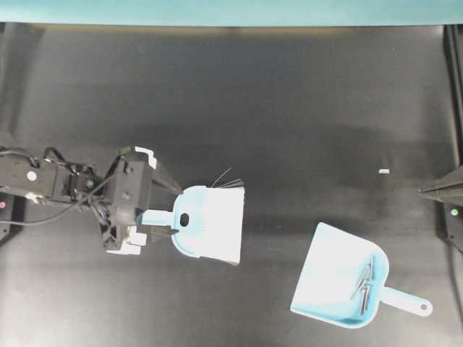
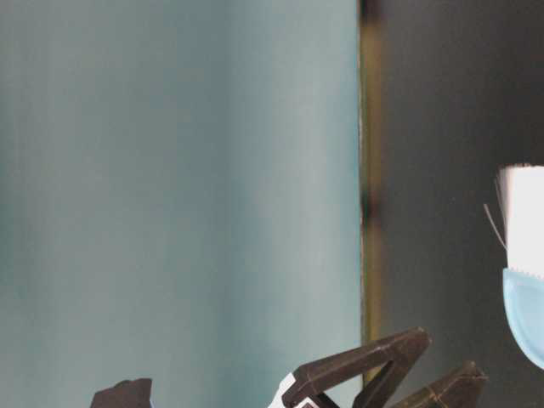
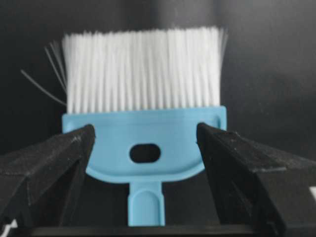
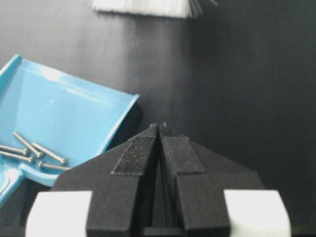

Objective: Hold the dustpan with a person, while the left arm uses a hand brush to gather the screws into the dustpan.

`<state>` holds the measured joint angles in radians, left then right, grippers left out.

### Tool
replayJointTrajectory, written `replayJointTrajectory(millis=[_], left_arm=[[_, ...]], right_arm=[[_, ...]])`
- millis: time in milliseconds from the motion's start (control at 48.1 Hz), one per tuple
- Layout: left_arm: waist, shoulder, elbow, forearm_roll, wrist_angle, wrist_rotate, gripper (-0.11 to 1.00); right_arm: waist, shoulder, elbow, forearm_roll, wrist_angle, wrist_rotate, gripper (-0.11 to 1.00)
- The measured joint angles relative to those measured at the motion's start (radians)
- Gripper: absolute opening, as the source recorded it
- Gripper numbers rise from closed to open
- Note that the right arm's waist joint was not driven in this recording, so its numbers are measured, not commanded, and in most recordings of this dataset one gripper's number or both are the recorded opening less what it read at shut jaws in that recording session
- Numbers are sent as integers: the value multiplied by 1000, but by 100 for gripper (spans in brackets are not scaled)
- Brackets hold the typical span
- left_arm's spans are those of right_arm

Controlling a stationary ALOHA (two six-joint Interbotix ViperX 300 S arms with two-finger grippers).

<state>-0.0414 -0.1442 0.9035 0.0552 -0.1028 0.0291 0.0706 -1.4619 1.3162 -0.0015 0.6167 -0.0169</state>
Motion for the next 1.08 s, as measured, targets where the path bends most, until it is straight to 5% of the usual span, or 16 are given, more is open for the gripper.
replayJointTrajectory(millis=[250,645,1082], left_arm=[[-6,-57,9,0,0,0,80],[-5,-301,155,-2,0,-2,80],[-6,-387,206,0,-2,-2,80]], right_arm=[[0,0,0,2,2,0,-1],[0,0,-2,0,2,2,-1],[0,0,-2,0,2,2,-1]])
